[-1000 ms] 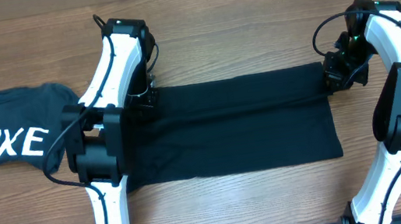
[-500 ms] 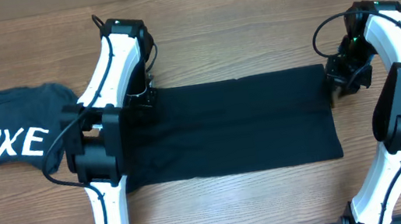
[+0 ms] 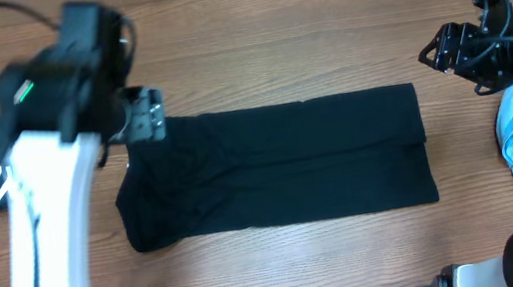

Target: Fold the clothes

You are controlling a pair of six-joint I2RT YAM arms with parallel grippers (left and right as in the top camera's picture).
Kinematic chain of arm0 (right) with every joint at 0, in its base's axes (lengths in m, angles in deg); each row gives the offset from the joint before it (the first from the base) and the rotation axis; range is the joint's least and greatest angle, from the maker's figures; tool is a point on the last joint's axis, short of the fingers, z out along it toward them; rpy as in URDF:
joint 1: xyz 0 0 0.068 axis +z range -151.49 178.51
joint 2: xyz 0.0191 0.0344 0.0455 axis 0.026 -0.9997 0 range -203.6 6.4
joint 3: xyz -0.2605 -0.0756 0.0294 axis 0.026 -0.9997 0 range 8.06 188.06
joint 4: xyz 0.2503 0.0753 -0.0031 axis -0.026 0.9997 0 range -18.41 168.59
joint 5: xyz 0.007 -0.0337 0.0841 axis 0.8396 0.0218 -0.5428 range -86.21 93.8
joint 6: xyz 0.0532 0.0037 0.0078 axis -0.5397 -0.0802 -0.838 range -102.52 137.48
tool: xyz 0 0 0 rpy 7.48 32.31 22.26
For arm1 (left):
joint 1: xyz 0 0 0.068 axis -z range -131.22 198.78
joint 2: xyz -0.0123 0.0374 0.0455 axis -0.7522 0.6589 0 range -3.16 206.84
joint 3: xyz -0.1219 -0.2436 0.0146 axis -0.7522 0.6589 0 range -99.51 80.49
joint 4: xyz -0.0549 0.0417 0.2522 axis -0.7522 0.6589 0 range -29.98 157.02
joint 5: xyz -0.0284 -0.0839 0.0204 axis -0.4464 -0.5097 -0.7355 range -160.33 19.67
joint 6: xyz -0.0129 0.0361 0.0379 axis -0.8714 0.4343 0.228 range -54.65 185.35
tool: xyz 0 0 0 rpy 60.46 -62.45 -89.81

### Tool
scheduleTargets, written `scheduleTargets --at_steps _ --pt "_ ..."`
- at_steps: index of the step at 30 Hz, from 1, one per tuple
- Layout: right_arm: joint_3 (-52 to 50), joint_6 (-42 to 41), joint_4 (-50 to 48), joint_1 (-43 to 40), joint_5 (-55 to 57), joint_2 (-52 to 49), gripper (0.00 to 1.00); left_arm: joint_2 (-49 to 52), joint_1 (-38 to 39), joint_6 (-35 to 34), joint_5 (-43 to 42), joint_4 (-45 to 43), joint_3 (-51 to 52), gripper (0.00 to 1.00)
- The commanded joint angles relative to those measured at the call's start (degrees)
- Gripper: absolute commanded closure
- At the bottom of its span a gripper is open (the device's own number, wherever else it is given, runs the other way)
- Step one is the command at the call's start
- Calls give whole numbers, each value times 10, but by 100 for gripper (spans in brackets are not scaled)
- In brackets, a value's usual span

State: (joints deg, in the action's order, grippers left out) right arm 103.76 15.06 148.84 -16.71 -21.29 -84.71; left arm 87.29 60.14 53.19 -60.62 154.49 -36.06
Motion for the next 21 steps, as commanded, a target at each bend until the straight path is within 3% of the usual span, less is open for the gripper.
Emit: scheduleTargets --at_steps 1,5,6,7,9,10,13,17,21 --pt "3 10 20 4 -57 4 17 -55 -10 -45 11 11 -4 11" --pt "-16 9 8 17 -50 3 16 -46 -9 -73 -28 10 61 43" --pt "-17 9 9 17 -44 3 14 -38 -9 -82 -39 -4 88 58" --pt "-17 7 7 17 -36 2 9 -32 -9 -91 -55 -22 114 74" --pt "-21 6 -3 16 -17 -12 3 -24 -9 -104 -128 -94 190 92" --pt "-21 6 -3 16 0 -23 3 -24 -7 -112 -164 -134 222 96" --pt "-22 22 -2 14 40 -73 2 -24 5 -123 -197 -211 280 96" --pt "-24 59 17 -7 36 -191 1 -36 10 -116 -181 -208 267 95" --pt "-24 100 40 -39 19 -266 4 -80 2 -56 -181 -197 245 76"
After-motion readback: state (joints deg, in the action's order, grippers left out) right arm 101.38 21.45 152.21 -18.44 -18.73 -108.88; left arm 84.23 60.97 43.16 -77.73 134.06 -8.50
